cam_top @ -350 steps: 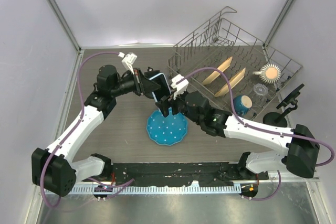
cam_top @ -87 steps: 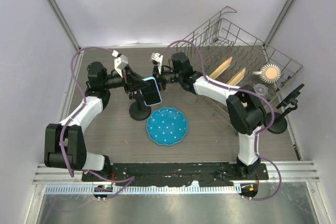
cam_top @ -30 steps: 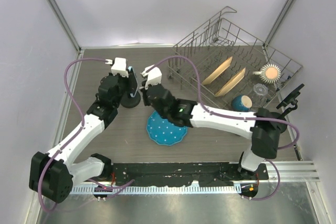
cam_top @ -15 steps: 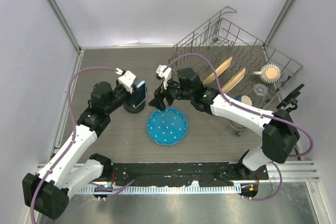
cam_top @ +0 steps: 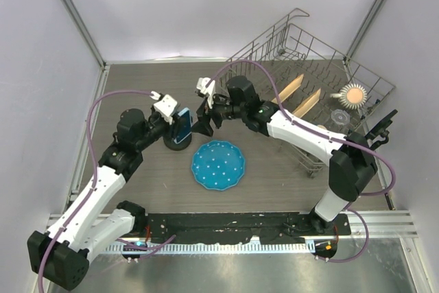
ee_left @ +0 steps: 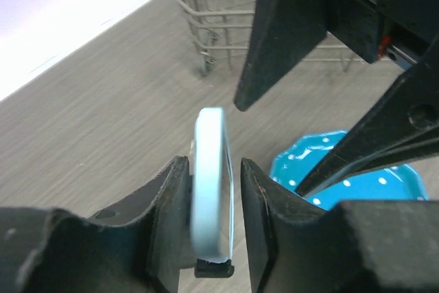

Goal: Place the phone on the phone stand

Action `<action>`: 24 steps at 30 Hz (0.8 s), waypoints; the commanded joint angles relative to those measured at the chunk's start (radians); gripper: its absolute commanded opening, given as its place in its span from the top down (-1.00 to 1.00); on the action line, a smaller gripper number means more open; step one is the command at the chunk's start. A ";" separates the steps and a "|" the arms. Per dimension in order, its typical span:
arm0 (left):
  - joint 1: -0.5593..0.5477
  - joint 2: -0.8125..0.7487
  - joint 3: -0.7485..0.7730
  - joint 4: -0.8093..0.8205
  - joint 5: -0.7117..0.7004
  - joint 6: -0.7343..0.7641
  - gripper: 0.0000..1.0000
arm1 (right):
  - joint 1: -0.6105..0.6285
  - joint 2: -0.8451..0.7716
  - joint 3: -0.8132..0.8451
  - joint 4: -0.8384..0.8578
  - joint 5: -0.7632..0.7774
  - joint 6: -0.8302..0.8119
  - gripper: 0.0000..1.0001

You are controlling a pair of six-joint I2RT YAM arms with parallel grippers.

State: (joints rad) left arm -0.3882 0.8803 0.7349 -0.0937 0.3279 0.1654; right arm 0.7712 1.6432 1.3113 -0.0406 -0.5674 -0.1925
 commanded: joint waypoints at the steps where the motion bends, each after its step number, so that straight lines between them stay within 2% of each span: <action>1: -0.008 -0.063 -0.005 0.127 -0.159 -0.047 0.09 | 0.002 0.018 0.094 -0.050 -0.011 -0.059 -0.50; 2: -0.008 -0.069 -0.008 0.140 -0.162 -0.059 0.03 | 0.000 0.023 0.104 -0.074 -0.009 -0.068 -0.50; 4: -0.011 -0.084 -0.003 0.141 -0.187 -0.072 -0.24 | 0.000 0.041 0.153 -0.110 -0.006 -0.099 -0.50; 5: -0.014 -0.092 0.000 0.143 -0.199 -0.076 -0.50 | -0.003 0.062 0.175 -0.149 -0.005 -0.110 -0.50; 6: -0.012 -0.110 0.001 0.143 -0.222 -0.081 -0.67 | -0.004 0.073 0.193 -0.168 -0.005 -0.134 -0.50; 8: -0.014 -0.141 0.001 0.156 -0.259 -0.090 -0.77 | -0.007 0.105 0.250 -0.205 -0.005 -0.160 -0.51; 11: -0.014 -0.210 -0.028 0.213 -0.319 -0.106 -0.80 | -0.019 0.163 0.318 -0.244 -0.028 -0.220 -0.57; 15: -0.015 -0.303 -0.080 0.288 -0.453 -0.112 -0.81 | -0.041 0.272 0.506 -0.355 -0.087 -0.283 -0.58; 19: -0.015 -0.374 -0.134 0.391 -0.636 -0.125 -0.81 | -0.041 0.331 0.582 -0.397 -0.179 -0.329 -0.59; 24: -0.015 -0.392 -0.137 0.396 -0.610 -0.139 -0.77 | -0.042 0.389 0.663 -0.409 -0.250 -0.343 -0.59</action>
State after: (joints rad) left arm -0.4000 0.4873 0.5968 0.2142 -0.2302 0.0509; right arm 0.7254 2.0102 1.8729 -0.4160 -0.7082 -0.4946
